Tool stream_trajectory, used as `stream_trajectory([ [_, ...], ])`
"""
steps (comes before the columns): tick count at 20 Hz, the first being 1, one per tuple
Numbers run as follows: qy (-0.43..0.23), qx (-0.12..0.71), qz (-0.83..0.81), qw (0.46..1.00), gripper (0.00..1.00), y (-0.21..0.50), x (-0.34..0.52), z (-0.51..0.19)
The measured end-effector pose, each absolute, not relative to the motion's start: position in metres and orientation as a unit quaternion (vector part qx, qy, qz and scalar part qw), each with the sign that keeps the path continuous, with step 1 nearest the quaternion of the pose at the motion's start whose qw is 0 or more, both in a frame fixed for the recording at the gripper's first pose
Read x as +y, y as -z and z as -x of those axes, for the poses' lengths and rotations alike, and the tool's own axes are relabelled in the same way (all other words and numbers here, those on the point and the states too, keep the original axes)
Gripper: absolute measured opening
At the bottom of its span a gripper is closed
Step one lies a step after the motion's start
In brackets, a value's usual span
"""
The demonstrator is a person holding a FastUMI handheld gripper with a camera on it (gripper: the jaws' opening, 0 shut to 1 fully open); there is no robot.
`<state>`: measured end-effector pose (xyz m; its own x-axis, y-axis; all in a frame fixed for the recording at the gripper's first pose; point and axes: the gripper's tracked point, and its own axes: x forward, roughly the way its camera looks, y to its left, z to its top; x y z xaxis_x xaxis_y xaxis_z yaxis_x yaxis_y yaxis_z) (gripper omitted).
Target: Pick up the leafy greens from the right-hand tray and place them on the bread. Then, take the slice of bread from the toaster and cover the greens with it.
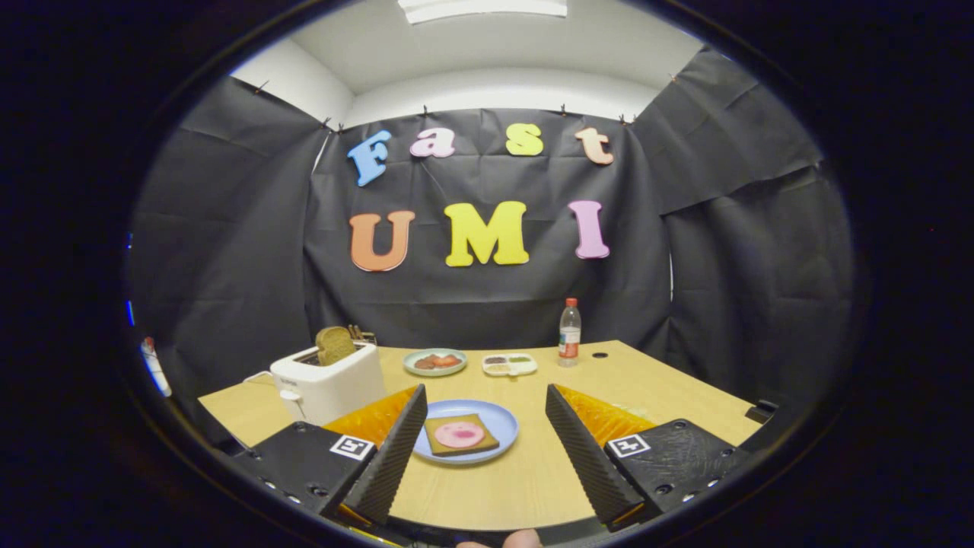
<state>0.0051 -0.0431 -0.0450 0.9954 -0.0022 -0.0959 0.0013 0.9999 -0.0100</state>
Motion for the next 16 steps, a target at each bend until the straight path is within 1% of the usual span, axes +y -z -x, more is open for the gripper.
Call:
stream_trajectory([
  [3, 0.019, 0.063, 0.017, 0.998, 0.95, 0.059, -0.087, -0.009],
  [8, 0.046, 0.059, 0.032, 0.997, 0.95, 0.043, -0.154, -0.021],
  [16, 0.037, 0.093, 0.033, 0.994, 0.95, 0.044, -0.207, -0.053],
])
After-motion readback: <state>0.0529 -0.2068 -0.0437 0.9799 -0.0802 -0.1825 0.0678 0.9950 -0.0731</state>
